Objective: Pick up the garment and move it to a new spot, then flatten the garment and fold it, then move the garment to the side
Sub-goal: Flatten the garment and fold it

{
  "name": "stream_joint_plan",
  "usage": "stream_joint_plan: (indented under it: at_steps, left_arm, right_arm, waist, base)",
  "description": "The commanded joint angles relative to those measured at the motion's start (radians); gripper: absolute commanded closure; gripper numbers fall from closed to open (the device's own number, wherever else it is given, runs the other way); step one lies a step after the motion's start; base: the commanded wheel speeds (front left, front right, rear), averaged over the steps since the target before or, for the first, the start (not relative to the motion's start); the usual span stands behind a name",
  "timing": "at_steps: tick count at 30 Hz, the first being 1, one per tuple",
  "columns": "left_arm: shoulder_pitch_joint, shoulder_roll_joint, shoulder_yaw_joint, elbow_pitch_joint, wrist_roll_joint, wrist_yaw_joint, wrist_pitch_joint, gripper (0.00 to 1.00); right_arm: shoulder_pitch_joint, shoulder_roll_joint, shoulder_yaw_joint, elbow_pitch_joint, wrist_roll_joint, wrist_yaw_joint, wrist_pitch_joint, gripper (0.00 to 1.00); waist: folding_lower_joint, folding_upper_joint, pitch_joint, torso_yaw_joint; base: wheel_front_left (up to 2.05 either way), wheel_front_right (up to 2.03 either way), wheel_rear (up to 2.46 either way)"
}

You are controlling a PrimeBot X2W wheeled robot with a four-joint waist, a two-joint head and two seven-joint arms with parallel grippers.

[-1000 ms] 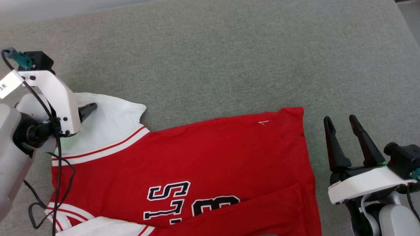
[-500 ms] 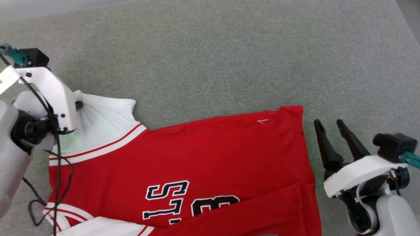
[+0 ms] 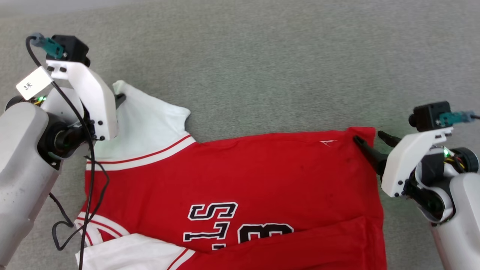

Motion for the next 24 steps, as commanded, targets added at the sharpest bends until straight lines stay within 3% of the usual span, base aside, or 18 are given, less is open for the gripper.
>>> stream_joint_plan:
  at_steps: [1, 8, 9, 10, 12, 24]
  left_arm:
    - [-0.019, -0.005, 0.001, -0.008, 0.004, -0.006, -0.01, 1.0]
    - [-0.009, -0.014, 0.003, -0.03, 0.005, -0.014, -0.035, 1.0]
    - [-0.006, -0.014, 0.003, -0.03, 0.005, -0.014, -0.039, 1.0]
    - [-0.003, -0.015, 0.002, -0.029, 0.005, -0.016, -0.041, 1.0]
    - [0.004, -0.016, 0.004, -0.023, 0.0, -0.021, -0.049, 1.0]
    - [0.101, -0.008, 0.044, -0.008, -0.023, -0.027, -0.185, 1.0]
  right_arm:
    - [-0.023, -0.011, 0.008, 0.019, 0.0, -0.001, 0.017, 0.0]
    - [-0.087, -0.032, 0.11, 0.147, 0.015, 0.0, 0.116, 0.0]
    - [-0.084, -0.031, 0.122, 0.174, 0.019, 0.0, 0.143, 0.04]
    - [-0.082, -0.025, 0.134, 0.195, 0.025, 0.0, 0.165, 0.56]
    - [-0.086, -0.02, 0.154, 0.216, 0.034, 0.001, 0.186, 1.0]
    - [-0.073, -0.07, 0.057, 0.105, 0.015, -0.001, 0.06, 1.0]
  waist:
    - [0.0, 0.0, 0.011, 0.016]
    - [0.0, 0.0, 0.027, 0.05]
    - [0.0, 0.0, 0.027, 0.053]
    - [0.0, 0.0, 0.027, 0.055]
    - [0.0, 0.0, 0.024, 0.059]
    - [0.0, 0.0, -0.097, 0.087]
  base:
    - [0.0, 0.0, 0.0]
    - [0.0, 0.0, 0.0]
    - [0.0, 0.0, 0.0]
    - [0.0, 0.0, 0.0]
    - [0.0, 0.0, 0.0]
    - [0.0, 0.0, 0.0]
